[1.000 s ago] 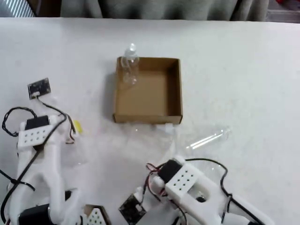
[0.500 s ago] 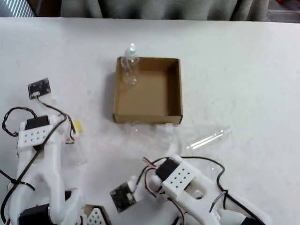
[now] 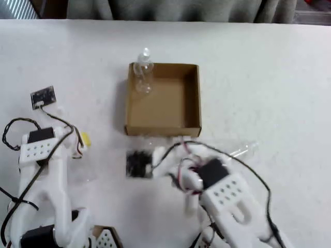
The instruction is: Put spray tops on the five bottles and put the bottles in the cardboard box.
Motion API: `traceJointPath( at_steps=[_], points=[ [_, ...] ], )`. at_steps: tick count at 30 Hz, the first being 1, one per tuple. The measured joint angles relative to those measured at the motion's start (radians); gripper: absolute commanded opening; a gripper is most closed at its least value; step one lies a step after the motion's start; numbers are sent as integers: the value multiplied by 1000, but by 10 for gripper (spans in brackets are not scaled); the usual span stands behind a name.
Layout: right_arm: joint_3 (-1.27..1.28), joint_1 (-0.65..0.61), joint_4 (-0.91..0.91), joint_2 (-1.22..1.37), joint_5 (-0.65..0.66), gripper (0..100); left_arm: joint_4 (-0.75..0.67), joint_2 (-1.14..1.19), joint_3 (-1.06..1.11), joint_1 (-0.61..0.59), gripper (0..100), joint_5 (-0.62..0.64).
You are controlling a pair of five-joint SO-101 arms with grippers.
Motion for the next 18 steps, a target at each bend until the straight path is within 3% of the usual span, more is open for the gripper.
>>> traceJointPath(
  at_steps=[8,15,18],
  points=[
    [-163,175,118,-210,-376,17,-18,0,0,40,20,0],
    [-259,470,118,-318,-830,18,-23,-81,-84,192,22,0],
    [-281,542,78,-350,-868,18,-21,-175,-100,265,23,-2]
  ],
)
